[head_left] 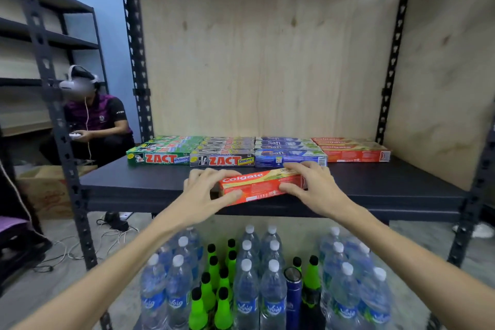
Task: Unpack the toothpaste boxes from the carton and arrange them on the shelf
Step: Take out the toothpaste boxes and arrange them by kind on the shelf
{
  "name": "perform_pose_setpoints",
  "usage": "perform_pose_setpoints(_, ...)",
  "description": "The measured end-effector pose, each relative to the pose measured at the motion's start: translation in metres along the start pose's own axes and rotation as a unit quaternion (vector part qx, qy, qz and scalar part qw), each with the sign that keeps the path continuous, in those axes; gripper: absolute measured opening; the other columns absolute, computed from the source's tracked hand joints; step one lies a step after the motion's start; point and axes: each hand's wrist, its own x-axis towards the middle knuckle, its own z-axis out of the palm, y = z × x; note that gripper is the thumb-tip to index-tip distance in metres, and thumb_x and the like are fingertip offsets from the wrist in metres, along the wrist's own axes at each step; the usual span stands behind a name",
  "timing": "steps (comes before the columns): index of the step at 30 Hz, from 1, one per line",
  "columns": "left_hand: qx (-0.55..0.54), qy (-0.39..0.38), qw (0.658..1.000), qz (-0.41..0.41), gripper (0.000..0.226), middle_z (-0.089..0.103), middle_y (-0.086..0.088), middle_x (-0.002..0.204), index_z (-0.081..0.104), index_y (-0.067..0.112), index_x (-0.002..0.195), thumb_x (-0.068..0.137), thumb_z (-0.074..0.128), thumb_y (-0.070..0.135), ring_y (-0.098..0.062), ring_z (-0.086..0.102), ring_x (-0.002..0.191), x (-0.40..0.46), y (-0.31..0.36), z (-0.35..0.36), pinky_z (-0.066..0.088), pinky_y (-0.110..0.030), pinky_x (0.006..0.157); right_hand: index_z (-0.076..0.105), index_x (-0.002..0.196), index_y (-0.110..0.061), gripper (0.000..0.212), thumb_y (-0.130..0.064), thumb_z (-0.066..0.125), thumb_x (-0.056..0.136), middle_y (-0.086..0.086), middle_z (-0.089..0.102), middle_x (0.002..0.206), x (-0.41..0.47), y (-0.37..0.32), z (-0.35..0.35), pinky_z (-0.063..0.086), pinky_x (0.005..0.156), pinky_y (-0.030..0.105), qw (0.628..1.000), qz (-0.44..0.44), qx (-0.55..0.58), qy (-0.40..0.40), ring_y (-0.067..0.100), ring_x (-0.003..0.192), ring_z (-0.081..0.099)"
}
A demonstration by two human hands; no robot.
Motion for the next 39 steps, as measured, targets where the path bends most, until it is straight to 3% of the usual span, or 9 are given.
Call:
perform_pose_setpoints(2, 0.015, -0.021, 1.0, 0.01, 0.058, 0.051, 0.013, 0.123, 0.045, 0.053, 0.137, 0.084, 0.046, 0.076, -0.014, 0.028, 0.123, 0.019, 0.005, 0.008, 0.026, -0.042, 0.107, 0.047, 0.138, -0.044, 0.081, -0.09, 0.035, 0.072, 0.003, 0.056, 0.13, -0.002, 0.022, -0.007, 0.038, 0.104, 0.045, 1.0, 0.012, -0.002, 0.011, 0.031, 0.113, 0.051)
perform_pose_setpoints(6, 0.034, -0.022, 0.998, 0.053, 0.064, 0.051, 0.009, 0.126, 0.045, 0.043, 0.144, 0.087, 0.049, 0.072, -0.015, 0.036, 0.121, 0.053, 0.031, 0.036, 0.029, -0.048, 0.11, 0.049, 0.136, -0.045, 0.064, -0.073, 0.056, 0.079, 0.002, 0.054, 0.128, -0.008, 0.065, -0.029, 0.045, 0.101, 0.049, 0.998, 0.048, 0.019, 0.021, 0.028, 0.11, 0.054)
perform_pose_setpoints(11, 0.001, 0.037, 0.995, 0.096, 0.043, 0.059, 0.023, 0.12, 0.055, 0.043, 0.123, 0.085, 0.063, 0.061, -0.007, 0.046, 0.115, 0.092, 0.071, 0.086, 0.036, -0.043, 0.106, 0.047, 0.133, -0.05, 0.066, -0.077, 0.056, 0.074, 0.0, 0.054, 0.127, -0.012, 0.124, -0.062, 0.048, 0.097, 0.049, 0.996, 0.087, 0.01, 0.025, 0.025, 0.106, 0.057)
perform_pose_setpoints(18, 0.087, 0.071, 0.981, 0.156, 0.045, 0.056, 0.017, 0.126, 0.06, 0.037, 0.124, 0.087, 0.059, 0.062, -0.009, 0.038, 0.122, 0.148, 0.126, 0.145, 0.028, -0.033, 0.1, 0.054, 0.134, -0.04, 0.06, -0.059, 0.07, 0.079, 0.003, 0.057, 0.134, -0.009, 0.197, -0.096, 0.045, 0.103, 0.046, 0.99, 0.134, -0.013, 0.049, 0.027, 0.122, 0.053)
perform_pose_setpoints(28, 0.154, 0.088, 0.97, 0.164, 0.047, 0.041, 0.006, 0.145, 0.058, 0.04, 0.129, 0.089, 0.054, 0.063, -0.015, 0.022, 0.139, 0.212, 0.134, 0.182, 0.019, -0.039, 0.113, 0.055, 0.135, -0.036, 0.06, -0.052, 0.074, 0.08, 0.004, 0.059, 0.133, 0.037, 0.252, -0.093, 0.045, 0.102, 0.04, 0.986, 0.155, -0.013, 0.06, 0.027, 0.12, 0.055)
perform_pose_setpoints(30, 0.165, 0.09, 0.968, 0.167, 0.046, 0.042, 0.005, 0.144, 0.058, 0.039, 0.13, 0.09, 0.053, 0.063, -0.015, 0.023, 0.138, 0.22, 0.129, 0.185, 0.019, -0.039, 0.113, 0.05, 0.14, -0.039, 0.065, -0.055, 0.072, 0.081, 0.005, 0.058, 0.134, 0.048, 0.257, -0.088, 0.044, 0.104, 0.041, 0.986, 0.157, -0.013, 0.059, 0.027, 0.121, 0.054)
perform_pose_setpoints(35, 0.182, 0.085, 0.963, 0.177, 0.049, 0.046, 0.007, 0.142, 0.056, 0.039, 0.132, 0.09, 0.051, 0.065, -0.014, 0.031, 0.137, 0.241, 0.116, 0.184, 0.029, -0.041, 0.11, 0.011, 0.154, -0.046, 0.094, -0.062, 0.068, 0.081, 0.002, 0.053, 0.143, 0.061, 0.265, -0.085, 0.036, 0.112, 0.043, 0.988, 0.144, -0.014, 0.048, 0.03, 0.131, 0.047)
perform_pose_setpoints(39, 0.183, 0.075, 0.965, 0.171, 0.057, 0.049, 0.011, 0.142, 0.053, 0.036, 0.135, 0.089, 0.049, 0.069, -0.011, 0.038, 0.136, 0.248, 0.109, 0.185, 0.033, -0.039, 0.106, 0.008, 0.154, -0.047, 0.094, -0.07, 0.061, 0.08, -0.009, 0.045, 0.151, 0.07, 0.267, -0.085, 0.034, 0.112, 0.044, 0.985, 0.167, -0.043, 0.022, 0.029, 0.137, 0.038)
